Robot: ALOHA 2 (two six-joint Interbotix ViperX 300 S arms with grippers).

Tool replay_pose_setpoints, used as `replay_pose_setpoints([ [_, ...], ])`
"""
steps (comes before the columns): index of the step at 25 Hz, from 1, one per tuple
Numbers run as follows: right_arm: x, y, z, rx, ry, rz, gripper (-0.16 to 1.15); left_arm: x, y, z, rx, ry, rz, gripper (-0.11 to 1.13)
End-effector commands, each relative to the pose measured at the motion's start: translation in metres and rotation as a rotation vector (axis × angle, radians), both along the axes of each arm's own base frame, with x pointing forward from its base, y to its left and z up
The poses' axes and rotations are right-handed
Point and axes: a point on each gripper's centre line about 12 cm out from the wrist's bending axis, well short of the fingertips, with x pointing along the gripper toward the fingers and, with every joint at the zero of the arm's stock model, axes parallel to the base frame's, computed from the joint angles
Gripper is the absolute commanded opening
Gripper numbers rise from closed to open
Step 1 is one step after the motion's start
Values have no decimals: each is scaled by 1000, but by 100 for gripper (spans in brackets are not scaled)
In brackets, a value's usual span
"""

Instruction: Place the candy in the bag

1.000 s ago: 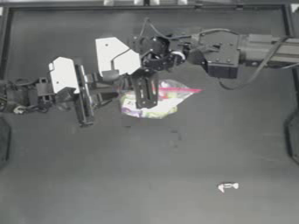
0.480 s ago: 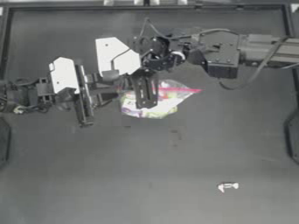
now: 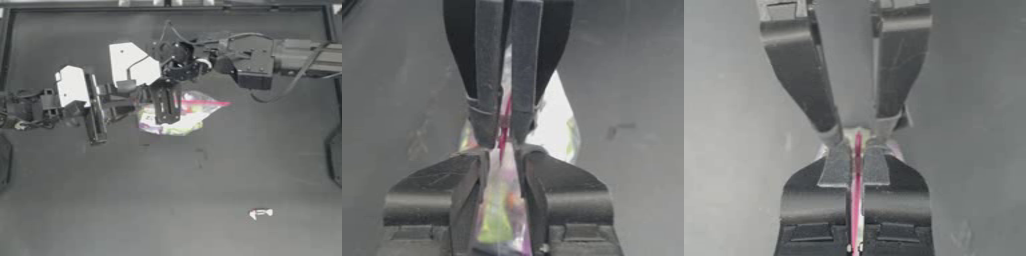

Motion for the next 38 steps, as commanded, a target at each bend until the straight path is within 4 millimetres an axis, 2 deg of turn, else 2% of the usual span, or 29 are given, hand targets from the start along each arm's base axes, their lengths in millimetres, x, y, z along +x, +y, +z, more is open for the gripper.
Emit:
replay_pose_setpoints([
  [1, -3, 1, 23, -10, -54, -1, 6, 2, 0, 21, 23, -62, -2, 62],
  [21, -3, 2, 19, -3, -45, 1, 6, 3, -7, 22, 67, -52, -55, 2],
  [38, -15, 2, 10, 9, -11, -12, 6, -1, -8, 28, 77, -69, -59, 3],
])
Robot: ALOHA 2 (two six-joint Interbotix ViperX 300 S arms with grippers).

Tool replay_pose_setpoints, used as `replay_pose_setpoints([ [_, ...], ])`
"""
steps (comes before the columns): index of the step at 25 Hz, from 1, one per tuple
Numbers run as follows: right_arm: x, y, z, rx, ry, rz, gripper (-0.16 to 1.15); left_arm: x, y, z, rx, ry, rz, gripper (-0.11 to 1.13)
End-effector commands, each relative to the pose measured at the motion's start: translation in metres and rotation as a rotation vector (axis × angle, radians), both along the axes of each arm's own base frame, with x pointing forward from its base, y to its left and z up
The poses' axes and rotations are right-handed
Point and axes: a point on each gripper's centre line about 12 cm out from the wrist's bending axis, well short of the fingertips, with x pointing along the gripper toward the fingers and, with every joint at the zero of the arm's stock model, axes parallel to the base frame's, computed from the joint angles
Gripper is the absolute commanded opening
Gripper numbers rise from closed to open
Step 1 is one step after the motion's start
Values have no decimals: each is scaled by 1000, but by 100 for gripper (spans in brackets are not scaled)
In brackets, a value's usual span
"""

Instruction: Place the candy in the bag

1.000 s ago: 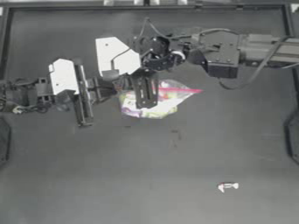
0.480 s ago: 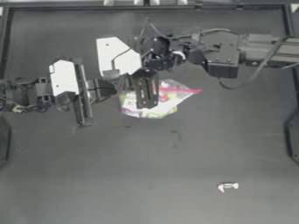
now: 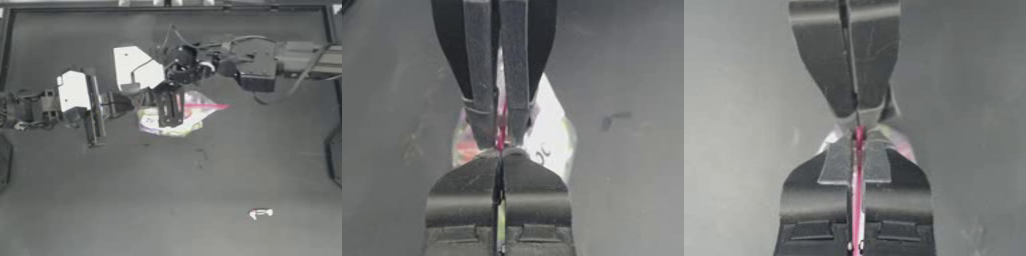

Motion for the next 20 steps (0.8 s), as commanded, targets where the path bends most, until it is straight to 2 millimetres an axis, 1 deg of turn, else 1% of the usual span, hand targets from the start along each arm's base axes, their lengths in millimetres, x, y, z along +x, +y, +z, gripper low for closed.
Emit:
replay_pose_setpoints([
  [1, -7, -1, 17, -5, -30, -9, 6, -3, 0, 25, 25, -74, 1, 3],
  [20, -29, -17, 1, 9, 30, -57, 6, -4, -1, 23, 24, -71, -1, 3],
])
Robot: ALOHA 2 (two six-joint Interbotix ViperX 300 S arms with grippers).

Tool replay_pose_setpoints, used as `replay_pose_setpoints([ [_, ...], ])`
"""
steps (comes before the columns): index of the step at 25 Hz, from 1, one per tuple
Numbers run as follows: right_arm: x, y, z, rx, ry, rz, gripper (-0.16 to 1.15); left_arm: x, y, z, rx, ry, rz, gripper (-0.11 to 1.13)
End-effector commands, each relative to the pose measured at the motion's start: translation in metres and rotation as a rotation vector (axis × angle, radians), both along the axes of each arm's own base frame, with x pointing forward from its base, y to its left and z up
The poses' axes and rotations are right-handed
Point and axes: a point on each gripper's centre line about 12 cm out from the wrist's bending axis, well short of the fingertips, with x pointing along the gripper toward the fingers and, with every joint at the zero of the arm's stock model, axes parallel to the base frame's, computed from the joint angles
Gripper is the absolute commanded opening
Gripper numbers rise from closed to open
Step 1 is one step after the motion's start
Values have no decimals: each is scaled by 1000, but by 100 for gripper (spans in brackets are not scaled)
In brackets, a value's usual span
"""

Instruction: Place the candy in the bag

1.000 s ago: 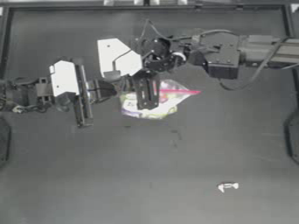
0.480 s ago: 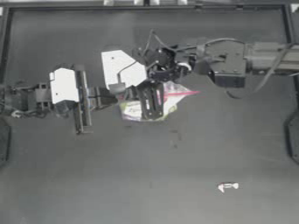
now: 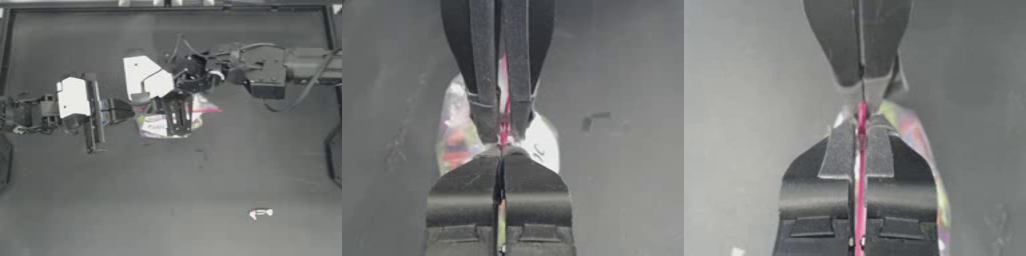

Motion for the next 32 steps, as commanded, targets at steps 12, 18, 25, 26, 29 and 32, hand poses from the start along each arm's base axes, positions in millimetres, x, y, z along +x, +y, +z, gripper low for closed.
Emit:
replay_pose_setpoints([
  [12, -24, -15, 4, 2, 35, -52, 6, -5, 0, 23, 23, -73, 1, 3],
  [18, -37, -18, 1, 10, 50, -84, 6, -5, 0, 23, 23, -70, 2, 3],
  [25, -52, -19, -1, -15, 76, -126, 6, -4, 0, 22, 22, -67, 2, 3],
  [26, -54, -19, -1, -19, 78, -131, 6, -4, 0, 22, 22, -67, 2, 3],
  [29, -60, -19, -3, -17, 85, -145, 6, -4, 0, 22, 22, -67, 2, 3],
  [32, -66, -18, -4, -12, 85, -156, 6, -4, 0, 22, 22, -69, 1, 3],
])
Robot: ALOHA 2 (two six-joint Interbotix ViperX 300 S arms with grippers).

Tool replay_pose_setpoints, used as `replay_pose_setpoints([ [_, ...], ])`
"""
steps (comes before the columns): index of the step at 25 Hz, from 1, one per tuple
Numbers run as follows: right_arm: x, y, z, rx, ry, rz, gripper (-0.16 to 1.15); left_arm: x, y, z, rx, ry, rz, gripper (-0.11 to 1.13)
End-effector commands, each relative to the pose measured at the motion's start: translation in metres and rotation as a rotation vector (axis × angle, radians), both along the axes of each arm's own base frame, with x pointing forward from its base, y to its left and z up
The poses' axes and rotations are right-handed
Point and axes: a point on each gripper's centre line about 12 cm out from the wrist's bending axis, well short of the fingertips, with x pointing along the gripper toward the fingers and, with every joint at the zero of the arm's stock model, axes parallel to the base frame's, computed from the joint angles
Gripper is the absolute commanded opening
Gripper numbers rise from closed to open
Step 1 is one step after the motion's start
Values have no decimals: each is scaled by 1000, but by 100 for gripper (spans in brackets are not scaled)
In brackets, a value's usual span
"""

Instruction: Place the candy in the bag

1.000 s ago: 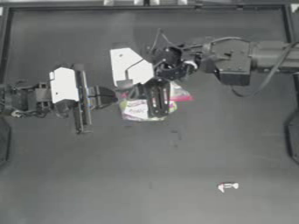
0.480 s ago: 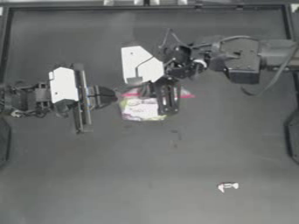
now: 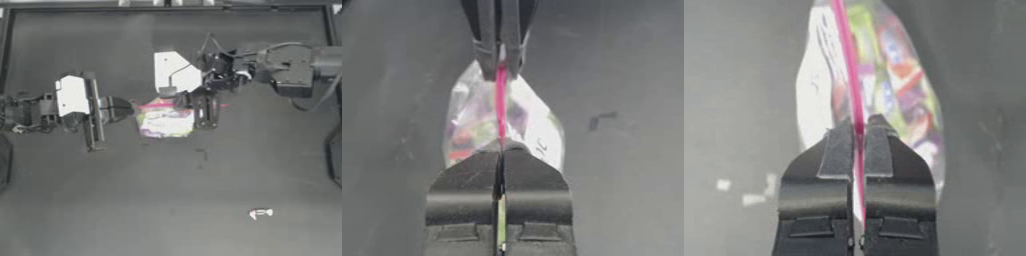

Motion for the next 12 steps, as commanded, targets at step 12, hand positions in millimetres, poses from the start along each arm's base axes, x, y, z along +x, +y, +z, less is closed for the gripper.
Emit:
replay_pose_setpoints([
  [12, -36, -6, 8, -2, -29, -71, 6, -2, 0, 22, 22, -67, 0, 3],
])
